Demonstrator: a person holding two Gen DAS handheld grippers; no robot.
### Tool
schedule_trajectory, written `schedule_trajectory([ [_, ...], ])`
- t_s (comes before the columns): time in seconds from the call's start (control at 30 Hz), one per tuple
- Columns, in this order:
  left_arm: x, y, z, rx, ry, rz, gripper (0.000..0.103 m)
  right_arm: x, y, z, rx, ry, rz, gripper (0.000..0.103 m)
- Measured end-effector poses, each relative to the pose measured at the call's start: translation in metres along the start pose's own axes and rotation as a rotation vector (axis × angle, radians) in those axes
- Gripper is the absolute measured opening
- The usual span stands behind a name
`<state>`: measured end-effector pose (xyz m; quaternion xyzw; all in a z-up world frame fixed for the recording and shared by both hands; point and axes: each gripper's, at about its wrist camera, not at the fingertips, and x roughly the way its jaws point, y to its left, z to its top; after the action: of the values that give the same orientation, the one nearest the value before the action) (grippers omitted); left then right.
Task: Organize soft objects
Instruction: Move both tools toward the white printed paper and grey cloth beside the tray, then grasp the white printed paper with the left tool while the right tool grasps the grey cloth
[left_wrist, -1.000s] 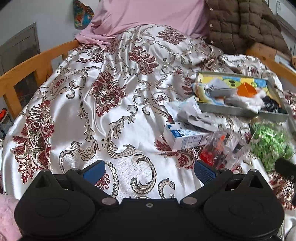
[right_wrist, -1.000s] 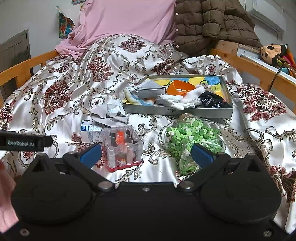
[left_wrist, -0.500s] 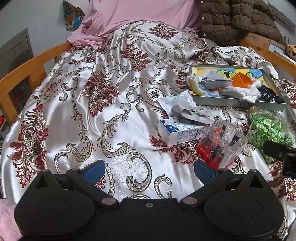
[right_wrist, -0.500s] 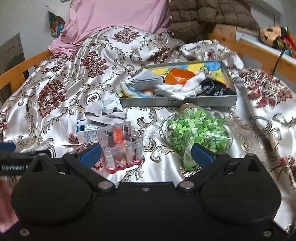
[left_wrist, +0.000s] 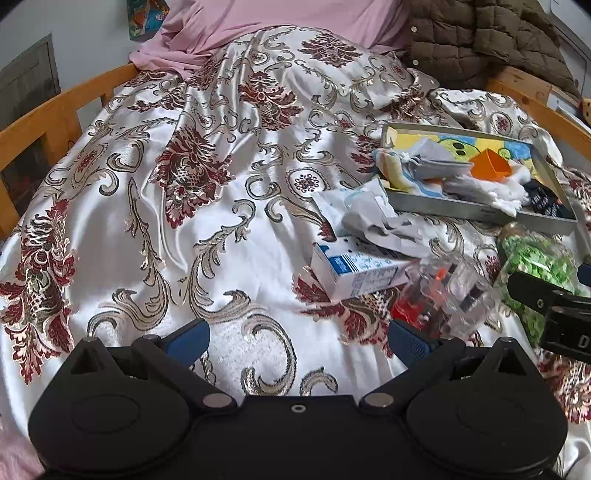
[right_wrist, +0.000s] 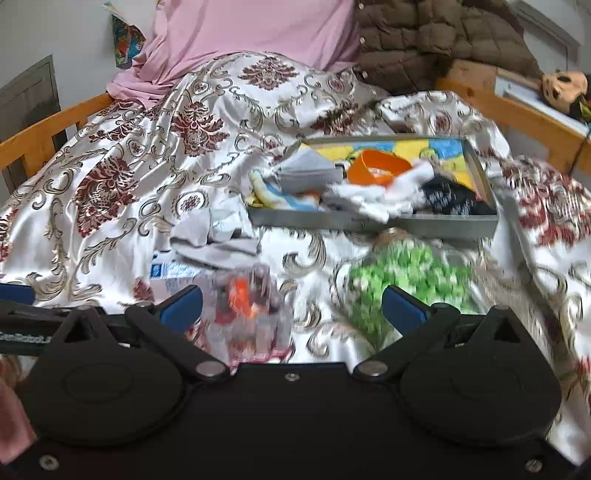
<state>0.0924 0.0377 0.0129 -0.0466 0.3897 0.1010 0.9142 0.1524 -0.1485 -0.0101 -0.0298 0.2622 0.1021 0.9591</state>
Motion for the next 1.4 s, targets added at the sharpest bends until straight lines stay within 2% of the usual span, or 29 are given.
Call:
schedule_trajectory([
  [0.1,0.004,0.003,0.004,-0.016,0.004,0.002,0.102,0.011,0.003,0.006,-0.029,-0.009,-0.014,0.102],
  [0.27,0.01,0.006,0.014,-0.025,0.008,-0.002,0.102,0.014,0.007,0.01,-0.031,-0.015,0.015,0.102],
  [0.4,0.013,0.008,0.027,-0.007,0.002,-0.015,0.102,0.013,0.011,0.008,-0.054,-0.024,0.028,0.102],
  [0.67,0.03,0.018,0.048,0.019,0.044,-0.021,0.102,0.015,0.019,0.008,-0.102,-0.04,0.063,0.102],
  [0.77,0.042,0.022,0.056,0.022,0.063,-0.05,0.102,0.02,0.022,0.01,-0.127,-0.049,0.072,0.102],
  [0.83,0.051,0.028,0.062,-0.016,0.083,-0.097,0.102,0.026,0.025,0.01,-0.162,-0.066,0.066,0.102],
  [0.93,0.064,0.037,0.069,-0.085,0.097,-0.125,0.102,0.033,0.028,0.011,-0.203,-0.076,0.067,0.102],
  [1.1,0.08,0.042,0.084,-0.126,0.062,-0.144,0.102,0.041,0.032,0.013,-0.221,-0.074,0.102,0.102],
  [1.4,0.113,0.039,0.107,-0.158,0.013,-0.23,0.102,0.051,0.043,0.012,-0.284,-0.069,0.15,0.102],
])
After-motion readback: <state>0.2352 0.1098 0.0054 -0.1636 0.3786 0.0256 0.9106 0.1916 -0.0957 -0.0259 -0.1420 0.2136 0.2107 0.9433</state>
